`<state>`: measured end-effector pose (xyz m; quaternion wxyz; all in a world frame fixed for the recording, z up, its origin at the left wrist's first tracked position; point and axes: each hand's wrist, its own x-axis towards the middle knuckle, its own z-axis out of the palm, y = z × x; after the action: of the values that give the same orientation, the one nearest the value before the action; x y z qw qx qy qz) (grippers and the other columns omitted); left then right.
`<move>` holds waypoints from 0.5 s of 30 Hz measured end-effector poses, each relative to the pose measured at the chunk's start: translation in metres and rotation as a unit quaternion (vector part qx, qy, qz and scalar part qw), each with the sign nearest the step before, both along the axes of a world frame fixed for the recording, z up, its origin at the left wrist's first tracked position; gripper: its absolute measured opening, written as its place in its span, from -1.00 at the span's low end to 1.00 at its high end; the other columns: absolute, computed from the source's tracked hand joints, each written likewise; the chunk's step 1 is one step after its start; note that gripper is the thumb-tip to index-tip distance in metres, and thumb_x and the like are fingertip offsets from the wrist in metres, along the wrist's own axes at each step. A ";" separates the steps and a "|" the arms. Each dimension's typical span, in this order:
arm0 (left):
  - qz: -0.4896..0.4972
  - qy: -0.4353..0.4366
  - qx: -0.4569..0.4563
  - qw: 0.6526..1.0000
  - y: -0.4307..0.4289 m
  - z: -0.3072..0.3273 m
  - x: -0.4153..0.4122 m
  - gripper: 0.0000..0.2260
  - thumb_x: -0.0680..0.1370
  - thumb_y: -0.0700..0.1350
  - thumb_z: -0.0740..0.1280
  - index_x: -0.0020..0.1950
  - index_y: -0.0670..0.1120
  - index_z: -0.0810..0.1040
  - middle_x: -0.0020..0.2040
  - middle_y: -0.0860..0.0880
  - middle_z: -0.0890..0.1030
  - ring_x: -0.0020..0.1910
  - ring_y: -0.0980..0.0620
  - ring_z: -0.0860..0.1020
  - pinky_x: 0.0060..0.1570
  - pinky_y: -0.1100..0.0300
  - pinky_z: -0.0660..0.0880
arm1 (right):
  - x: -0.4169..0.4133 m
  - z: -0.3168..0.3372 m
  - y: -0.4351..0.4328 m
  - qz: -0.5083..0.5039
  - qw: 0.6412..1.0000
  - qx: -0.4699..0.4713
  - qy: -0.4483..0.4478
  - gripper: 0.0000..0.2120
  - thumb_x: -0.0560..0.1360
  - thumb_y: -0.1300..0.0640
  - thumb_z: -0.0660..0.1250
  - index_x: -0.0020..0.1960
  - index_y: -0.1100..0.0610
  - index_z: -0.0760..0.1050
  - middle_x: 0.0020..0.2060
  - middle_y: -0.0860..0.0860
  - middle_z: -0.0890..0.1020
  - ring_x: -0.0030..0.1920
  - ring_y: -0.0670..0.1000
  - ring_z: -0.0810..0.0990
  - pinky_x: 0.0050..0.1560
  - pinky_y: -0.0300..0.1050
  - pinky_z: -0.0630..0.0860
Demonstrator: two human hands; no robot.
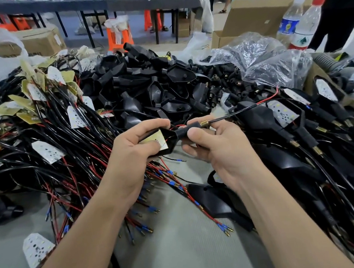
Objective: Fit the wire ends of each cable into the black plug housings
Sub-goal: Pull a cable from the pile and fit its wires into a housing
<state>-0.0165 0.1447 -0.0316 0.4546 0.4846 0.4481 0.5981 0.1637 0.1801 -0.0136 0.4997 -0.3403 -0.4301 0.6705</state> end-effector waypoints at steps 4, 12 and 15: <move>-0.017 -0.014 -0.013 1.000 -0.002 -0.001 0.002 -0.64 0.46 -0.35 0.30 0.12 -0.03 0.71 0.05 -0.05 0.72 -0.02 0.02 0.66 -0.02 0.19 0.60 | -0.002 0.000 -0.001 0.006 0.999 0.021 -0.040 -0.86 0.55 0.44 0.36 0.02 0.24 0.58 -0.16 0.20 0.72 -0.19 0.06 0.72 -0.15 -0.09 0.68; -0.007 -0.044 -0.037 0.998 -0.001 0.002 0.006 -0.57 0.57 -0.45 0.24 0.13 0.01 0.72 0.13 -0.02 0.72 0.02 0.01 0.70 -0.01 0.14 0.67 | -0.008 -0.001 -0.006 -0.012 0.990 0.081 -0.117 -0.86 0.58 0.38 0.34 -0.04 0.18 0.61 -0.16 0.36 0.61 -0.15 0.13 0.69 -0.09 0.04 0.70; 0.007 -0.143 -0.088 0.986 0.005 0.005 0.003 -0.69 0.60 -0.34 0.27 0.23 -0.09 0.67 0.14 -0.07 0.73 0.04 -0.03 0.72 -0.04 0.11 0.69 | -0.013 -0.002 -0.004 -0.060 0.979 0.143 -0.136 -0.87 0.54 0.36 0.37 -0.02 0.18 0.63 -0.28 0.31 0.62 -0.24 0.13 0.58 -0.08 0.06 0.64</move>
<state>-0.0138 0.1492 -0.0271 0.5508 0.3493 0.4331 0.6222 0.1508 0.1760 -0.0154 0.5190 -0.3784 -0.5645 0.5185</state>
